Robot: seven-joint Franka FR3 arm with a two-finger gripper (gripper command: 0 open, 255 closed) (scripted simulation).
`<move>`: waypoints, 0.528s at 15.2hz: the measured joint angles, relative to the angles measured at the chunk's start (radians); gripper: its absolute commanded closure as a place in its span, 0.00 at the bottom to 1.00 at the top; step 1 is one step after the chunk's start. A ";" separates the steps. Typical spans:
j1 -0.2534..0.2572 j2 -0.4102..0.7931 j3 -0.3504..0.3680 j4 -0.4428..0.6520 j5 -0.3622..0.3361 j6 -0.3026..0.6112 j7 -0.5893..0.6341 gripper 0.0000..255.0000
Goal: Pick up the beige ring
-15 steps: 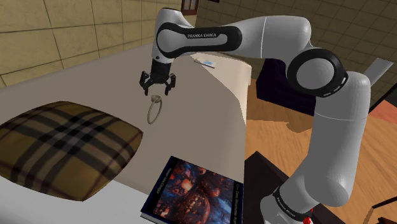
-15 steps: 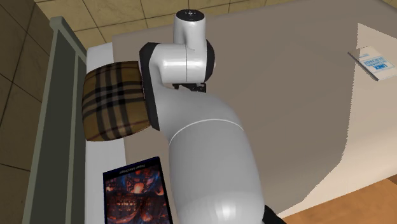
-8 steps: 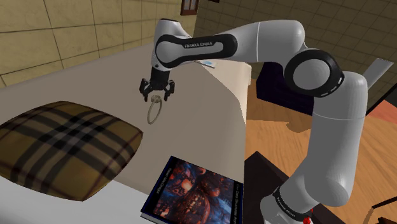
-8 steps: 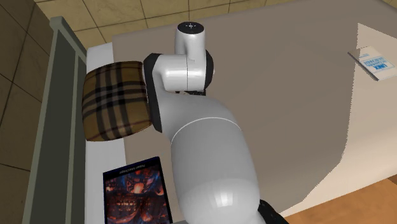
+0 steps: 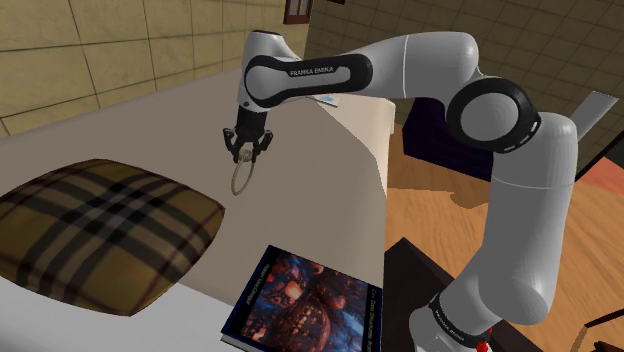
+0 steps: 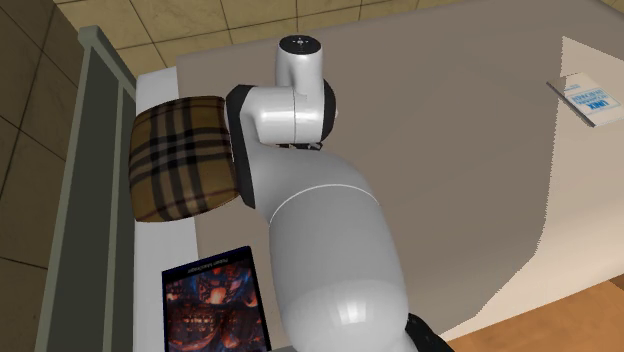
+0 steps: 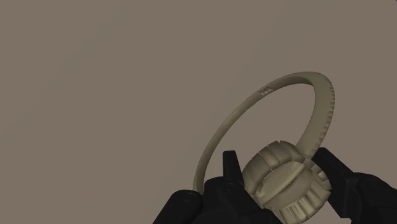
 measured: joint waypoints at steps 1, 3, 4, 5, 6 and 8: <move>0.000 0.000 0.000 0.000 0.000 0.000 0.000 1.00; 0.000 0.001 0.000 0.009 0.001 -0.009 -0.001 1.00; 0.000 0.000 0.000 0.017 0.001 -0.018 -0.001 1.00; 0.000 -0.006 0.001 0.020 0.002 -0.027 0.000 1.00; 0.000 -0.006 0.002 0.032 0.002 -0.039 -0.001 1.00; 0.001 -0.011 0.002 0.053 0.003 -0.065 0.000 1.00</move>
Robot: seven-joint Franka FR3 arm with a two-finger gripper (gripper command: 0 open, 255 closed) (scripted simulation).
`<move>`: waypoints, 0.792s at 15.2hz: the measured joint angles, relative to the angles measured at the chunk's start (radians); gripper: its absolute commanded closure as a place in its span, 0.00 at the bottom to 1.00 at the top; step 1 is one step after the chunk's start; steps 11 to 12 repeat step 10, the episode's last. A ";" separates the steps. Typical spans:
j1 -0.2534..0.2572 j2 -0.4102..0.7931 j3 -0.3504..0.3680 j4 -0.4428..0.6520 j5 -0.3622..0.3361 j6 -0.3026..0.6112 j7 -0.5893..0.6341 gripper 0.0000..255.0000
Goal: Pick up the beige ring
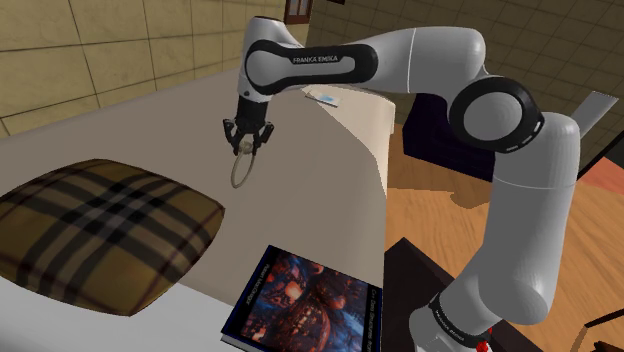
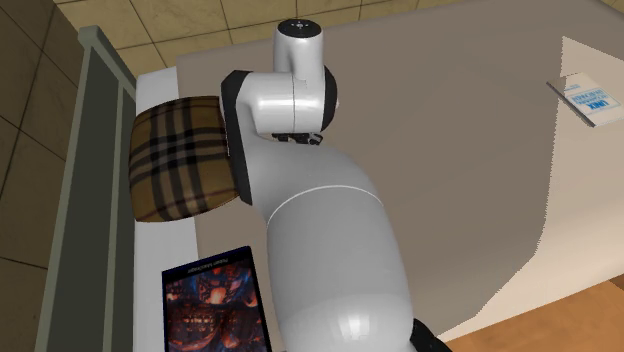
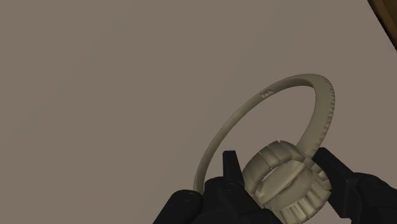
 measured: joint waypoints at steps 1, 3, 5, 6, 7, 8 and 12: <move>-0.001 -0.003 0.000 0.009 0.001 -0.012 -0.001 1.00; 0.000 -0.009 0.001 0.024 0.002 -0.033 0.001 1.00; 0.004 -0.009 0.002 0.051 0.001 -0.060 0.005 1.00; 0.002 -0.013 0.003 0.058 0.002 -0.071 0.004 1.00; 0.004 -0.012 0.003 0.076 0.002 -0.087 0.005 1.00; 0.004 -0.011 0.003 0.092 0.002 -0.102 0.006 1.00; 0.004 -0.012 0.003 0.111 0.002 -0.123 0.005 1.00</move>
